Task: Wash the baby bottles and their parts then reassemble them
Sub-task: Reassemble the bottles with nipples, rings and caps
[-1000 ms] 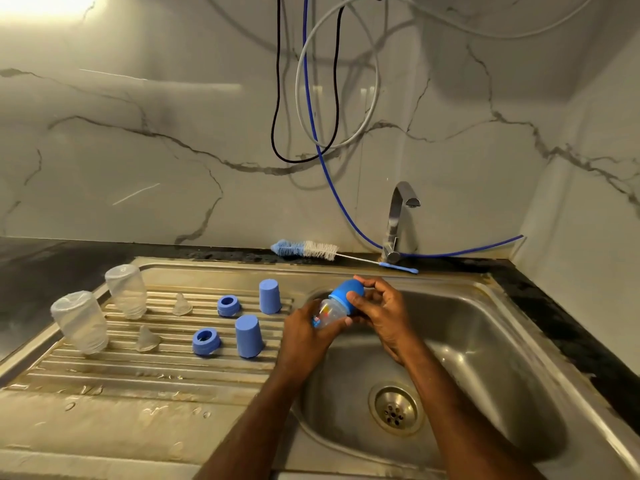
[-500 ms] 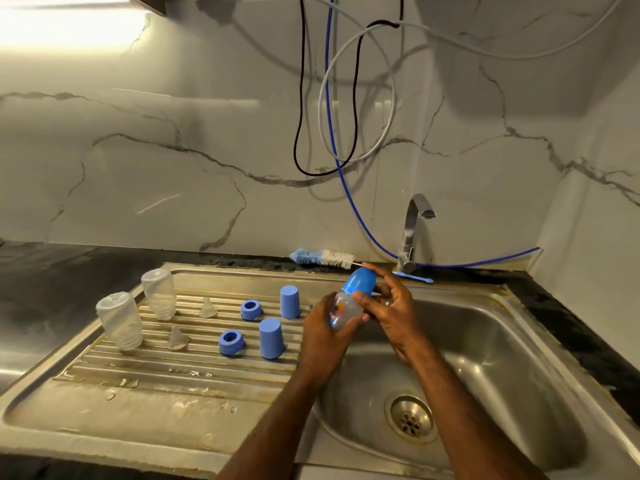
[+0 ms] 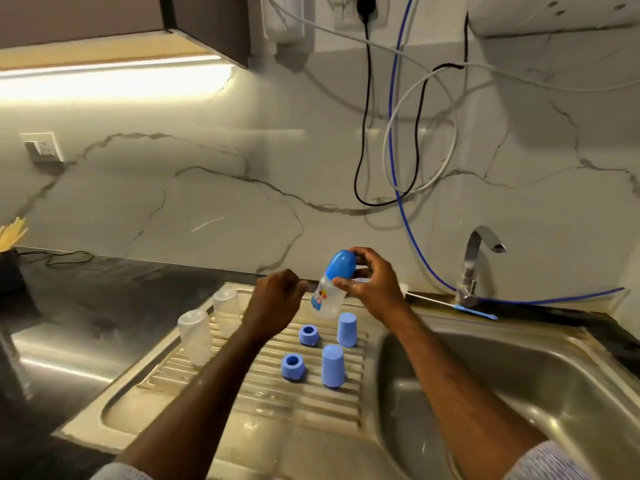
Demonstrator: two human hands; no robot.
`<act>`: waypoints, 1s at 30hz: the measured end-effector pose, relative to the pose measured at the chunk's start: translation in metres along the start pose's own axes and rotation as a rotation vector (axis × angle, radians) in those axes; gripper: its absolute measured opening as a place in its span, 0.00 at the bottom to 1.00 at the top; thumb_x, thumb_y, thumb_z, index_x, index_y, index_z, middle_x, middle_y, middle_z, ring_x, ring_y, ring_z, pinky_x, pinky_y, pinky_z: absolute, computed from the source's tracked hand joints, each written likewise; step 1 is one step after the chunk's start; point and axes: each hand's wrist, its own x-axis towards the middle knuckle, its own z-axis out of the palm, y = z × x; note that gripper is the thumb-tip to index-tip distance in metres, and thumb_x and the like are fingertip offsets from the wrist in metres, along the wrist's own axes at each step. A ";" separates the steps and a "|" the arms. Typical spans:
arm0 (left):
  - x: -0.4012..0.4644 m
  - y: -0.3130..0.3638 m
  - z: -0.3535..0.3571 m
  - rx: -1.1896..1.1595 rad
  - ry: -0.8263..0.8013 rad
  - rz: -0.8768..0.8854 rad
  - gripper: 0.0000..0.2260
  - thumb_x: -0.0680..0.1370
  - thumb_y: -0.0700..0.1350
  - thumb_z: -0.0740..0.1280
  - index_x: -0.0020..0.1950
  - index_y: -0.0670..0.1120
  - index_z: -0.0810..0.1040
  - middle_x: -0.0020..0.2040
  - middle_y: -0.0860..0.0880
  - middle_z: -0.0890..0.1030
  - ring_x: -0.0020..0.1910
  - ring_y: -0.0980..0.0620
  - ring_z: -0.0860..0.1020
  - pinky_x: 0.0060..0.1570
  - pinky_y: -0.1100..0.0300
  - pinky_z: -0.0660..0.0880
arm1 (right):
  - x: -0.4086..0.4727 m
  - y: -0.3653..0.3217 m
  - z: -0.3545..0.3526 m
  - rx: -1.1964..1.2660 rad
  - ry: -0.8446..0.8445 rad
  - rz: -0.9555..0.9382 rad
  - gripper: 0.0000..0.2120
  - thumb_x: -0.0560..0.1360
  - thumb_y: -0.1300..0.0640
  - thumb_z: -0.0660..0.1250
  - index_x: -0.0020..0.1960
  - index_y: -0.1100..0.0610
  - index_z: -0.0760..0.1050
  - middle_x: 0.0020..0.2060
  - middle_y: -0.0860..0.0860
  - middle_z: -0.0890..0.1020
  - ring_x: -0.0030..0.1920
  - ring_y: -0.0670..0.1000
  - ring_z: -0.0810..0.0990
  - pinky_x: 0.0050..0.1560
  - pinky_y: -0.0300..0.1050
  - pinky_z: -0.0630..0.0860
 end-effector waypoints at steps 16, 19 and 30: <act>0.064 -0.150 -0.099 0.262 -0.145 -0.146 0.08 0.80 0.47 0.70 0.50 0.44 0.84 0.47 0.46 0.85 0.46 0.48 0.82 0.52 0.49 0.81 | 0.102 0.058 0.183 -0.539 -0.252 0.123 0.28 0.66 0.56 0.82 0.61 0.47 0.74 0.56 0.51 0.77 0.53 0.54 0.80 0.53 0.55 0.82; 0.067 -0.159 -0.100 0.271 -0.176 -0.138 0.08 0.81 0.47 0.69 0.53 0.44 0.83 0.49 0.46 0.84 0.48 0.49 0.82 0.53 0.49 0.81 | 0.109 0.069 0.198 -0.581 -0.238 0.143 0.27 0.68 0.57 0.81 0.62 0.48 0.74 0.59 0.54 0.78 0.55 0.54 0.80 0.58 0.52 0.80; 0.079 -0.169 -0.095 0.247 -0.228 -0.085 0.08 0.80 0.46 0.70 0.57 0.45 0.82 0.53 0.47 0.84 0.51 0.52 0.82 0.55 0.57 0.80 | 0.123 0.075 0.212 -0.542 -0.252 0.207 0.32 0.69 0.57 0.80 0.69 0.47 0.70 0.64 0.54 0.75 0.59 0.54 0.78 0.62 0.53 0.77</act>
